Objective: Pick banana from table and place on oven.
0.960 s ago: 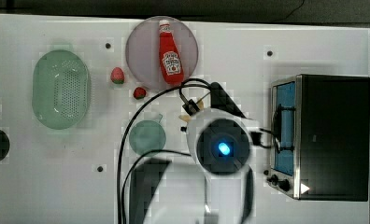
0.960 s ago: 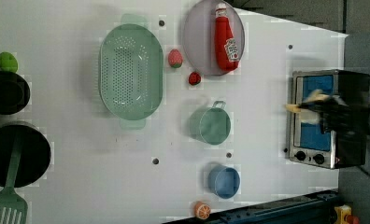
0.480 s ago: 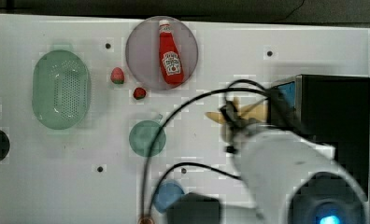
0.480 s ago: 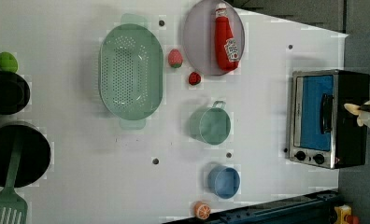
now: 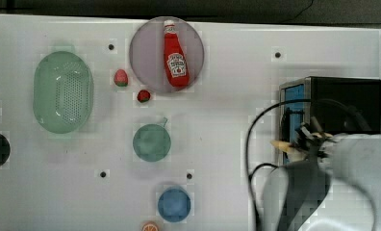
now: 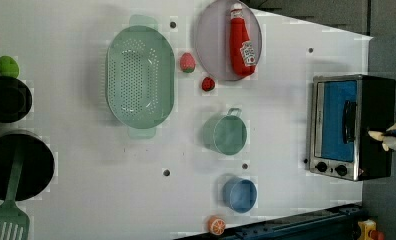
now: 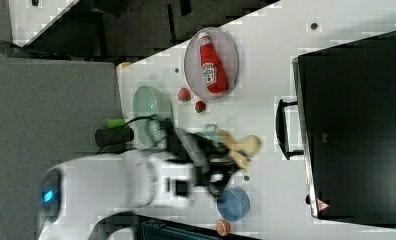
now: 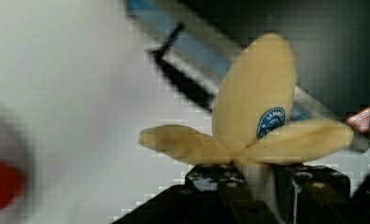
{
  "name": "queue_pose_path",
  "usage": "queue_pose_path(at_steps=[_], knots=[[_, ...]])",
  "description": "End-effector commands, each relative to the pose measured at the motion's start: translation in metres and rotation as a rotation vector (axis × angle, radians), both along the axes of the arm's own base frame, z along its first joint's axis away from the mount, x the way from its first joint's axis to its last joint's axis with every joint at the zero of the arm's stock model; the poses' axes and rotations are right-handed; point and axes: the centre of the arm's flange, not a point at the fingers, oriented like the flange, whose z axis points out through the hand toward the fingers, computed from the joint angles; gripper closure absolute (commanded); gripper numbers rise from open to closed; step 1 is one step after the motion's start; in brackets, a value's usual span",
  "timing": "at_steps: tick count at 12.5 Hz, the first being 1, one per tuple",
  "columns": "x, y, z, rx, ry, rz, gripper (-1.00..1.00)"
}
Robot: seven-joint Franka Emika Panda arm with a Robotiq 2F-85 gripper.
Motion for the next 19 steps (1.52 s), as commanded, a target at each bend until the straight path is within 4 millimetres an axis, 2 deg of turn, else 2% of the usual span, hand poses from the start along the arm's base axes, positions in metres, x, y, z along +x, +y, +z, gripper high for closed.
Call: queue_pose_path(at_steps=[1,3,5,7,9,10,15,16,18,19], knots=[[0.022,-0.044,0.023,-0.054,-0.029,0.179,0.48],[0.035,-0.074,0.012,-0.086,0.013,0.273,0.48],[0.044,-0.096,-0.009,-0.101,0.035,0.315,0.48],[0.043,-0.108,-0.035,-0.045,0.011,0.245,0.48],[0.042,-0.115,-0.046,-0.033,0.01,0.25,0.48],[0.044,-0.117,-0.045,-0.047,0.0,0.286,0.4],[0.043,-0.116,-0.047,-0.046,0.0,0.315,-0.71],[0.042,-0.116,-0.041,-0.047,-0.006,0.317,-0.93],[0.04,-0.111,-0.007,-0.049,-0.027,0.332,-1.0],[0.037,-0.104,0.017,-0.035,-0.045,0.34,-1.0]])
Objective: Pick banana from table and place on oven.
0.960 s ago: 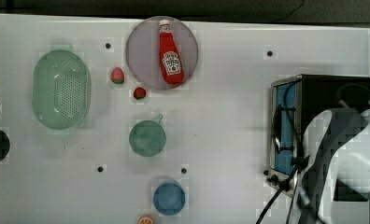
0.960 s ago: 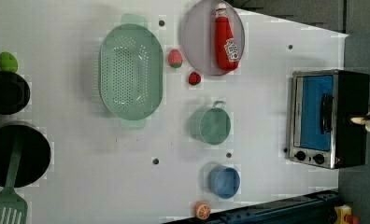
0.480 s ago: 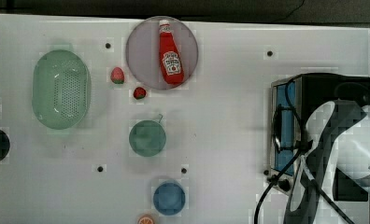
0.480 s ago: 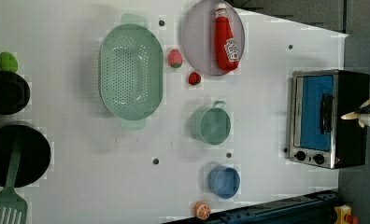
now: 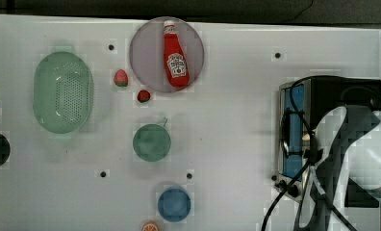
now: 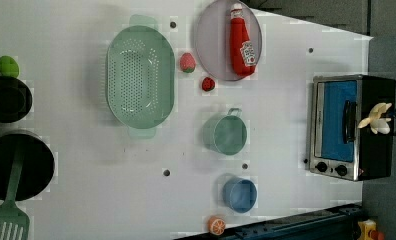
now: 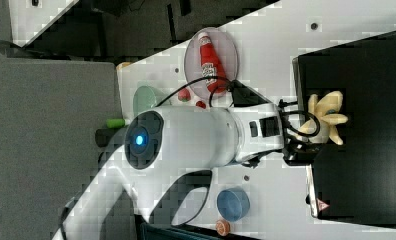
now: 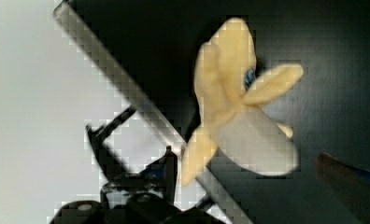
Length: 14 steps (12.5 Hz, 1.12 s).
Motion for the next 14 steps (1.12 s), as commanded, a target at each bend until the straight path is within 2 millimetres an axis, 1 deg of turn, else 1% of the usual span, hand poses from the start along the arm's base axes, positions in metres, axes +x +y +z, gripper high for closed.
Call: queue_pose_path(at_steps=[1,2,3,4,6,7,8,9,11,12,13,14], knots=[[-0.009,0.007,0.103,-0.016,-0.117,0.048,-1.0],[-0.014,0.021,0.128,0.002,-0.12,0.067,-1.0],[-0.02,0.037,0.15,0.003,-0.105,0.086,-1.0],[-0.022,0.059,0.168,0.003,-0.097,0.096,-1.0],[-0.02,0.116,0.202,-0.011,-0.108,0.084,-1.0],[-0.02,0.146,0.212,-0.017,-0.111,0.064,-1.0],[-0.021,0.177,0.218,-0.013,-0.109,0.031,-1.0],[-0.023,0.209,0.219,-0.012,-0.1,-0.01,-1.0],[-0.03,0.27,0.215,-0.022,-0.096,-0.094,-1.0],[-0.035,0.295,0.214,-0.033,-0.097,-0.127,-1.0],[-0.041,0.316,0.215,-0.044,-0.103,-0.152,-1.0],[-0.045,0.33,0.215,-0.045,-0.107,-0.169,-1.0]])
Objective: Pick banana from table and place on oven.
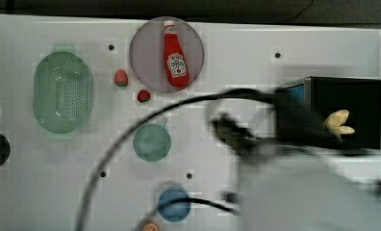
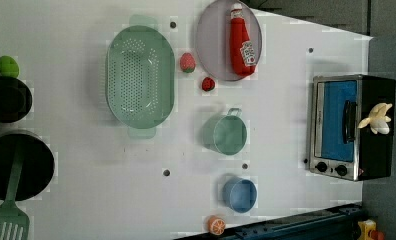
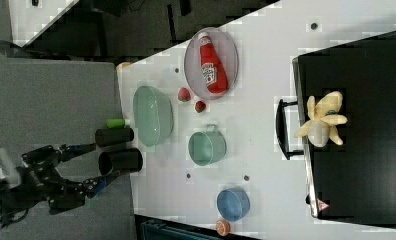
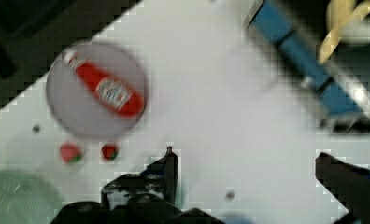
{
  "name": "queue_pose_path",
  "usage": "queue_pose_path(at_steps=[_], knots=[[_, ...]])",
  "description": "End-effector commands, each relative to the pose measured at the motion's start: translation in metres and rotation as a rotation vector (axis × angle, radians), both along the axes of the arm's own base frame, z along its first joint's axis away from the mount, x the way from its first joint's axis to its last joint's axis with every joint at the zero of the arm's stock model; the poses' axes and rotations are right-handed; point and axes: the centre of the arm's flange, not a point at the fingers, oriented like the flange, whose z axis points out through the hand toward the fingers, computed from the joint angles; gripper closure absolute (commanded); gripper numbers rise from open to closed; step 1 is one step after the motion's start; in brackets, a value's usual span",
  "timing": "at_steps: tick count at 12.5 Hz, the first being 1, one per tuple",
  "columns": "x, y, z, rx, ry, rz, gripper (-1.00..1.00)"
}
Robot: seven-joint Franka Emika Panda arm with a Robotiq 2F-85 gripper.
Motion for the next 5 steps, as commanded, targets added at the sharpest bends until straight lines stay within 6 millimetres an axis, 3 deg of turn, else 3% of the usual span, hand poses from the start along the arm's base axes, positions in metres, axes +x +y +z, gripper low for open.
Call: queue_pose_path(at_steps=[1,5], knots=[[0.0002,0.0359,-0.0564,0.006,0.128,-0.162,-1.0],[-0.007,0.0281,-0.0654,0.04,0.149,-0.18,-1.0]])
